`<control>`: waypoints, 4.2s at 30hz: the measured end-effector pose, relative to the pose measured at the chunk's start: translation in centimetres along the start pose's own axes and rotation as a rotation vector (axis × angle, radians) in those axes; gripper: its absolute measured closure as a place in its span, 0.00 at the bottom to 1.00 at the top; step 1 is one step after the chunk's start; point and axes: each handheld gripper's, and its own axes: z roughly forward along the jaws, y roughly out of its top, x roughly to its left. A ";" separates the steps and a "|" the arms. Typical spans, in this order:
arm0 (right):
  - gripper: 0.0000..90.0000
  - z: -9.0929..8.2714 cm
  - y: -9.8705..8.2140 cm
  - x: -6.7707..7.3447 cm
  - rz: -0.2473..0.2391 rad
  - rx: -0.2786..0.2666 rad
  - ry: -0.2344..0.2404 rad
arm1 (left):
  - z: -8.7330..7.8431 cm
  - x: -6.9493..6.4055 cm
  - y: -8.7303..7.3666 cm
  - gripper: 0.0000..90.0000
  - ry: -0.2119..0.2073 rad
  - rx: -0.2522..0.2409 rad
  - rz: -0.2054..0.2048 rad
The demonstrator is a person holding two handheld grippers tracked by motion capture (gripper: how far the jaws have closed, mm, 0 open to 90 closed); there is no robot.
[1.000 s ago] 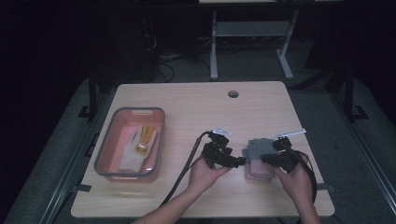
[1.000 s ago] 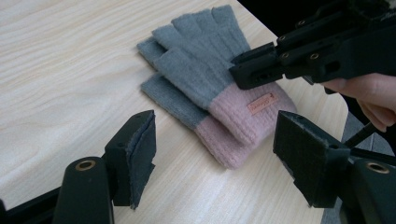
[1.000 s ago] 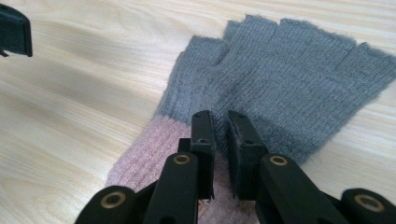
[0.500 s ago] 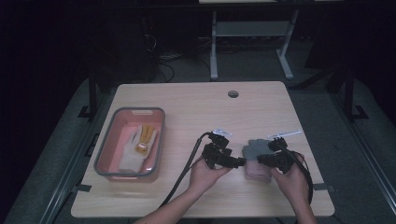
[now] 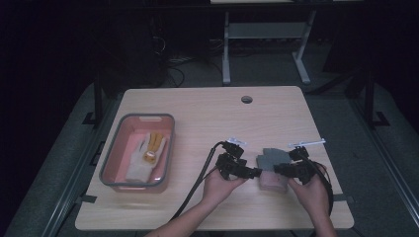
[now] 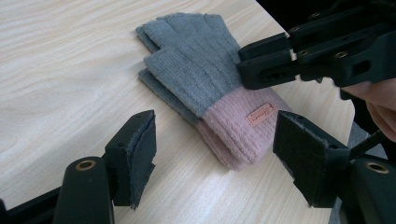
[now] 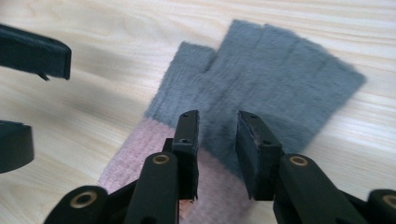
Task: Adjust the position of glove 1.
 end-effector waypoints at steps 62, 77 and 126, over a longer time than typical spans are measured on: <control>0.69 2.1 -2.7 -5.4 0.337 -0.009 0.257 | 6.2 0.6 -0.6 0.54 -0.111 0.084 -0.212; 0.83 2.3 -2.9 -5.8 0.353 -0.032 0.368 | 6.0 1.8 -1.1 0.65 -0.168 0.038 -0.292; 0.85 0.4 0.2 -0.3 0.211 -0.096 0.423 | -1.4 2.9 0.0 0.75 -0.179 -0.031 -0.197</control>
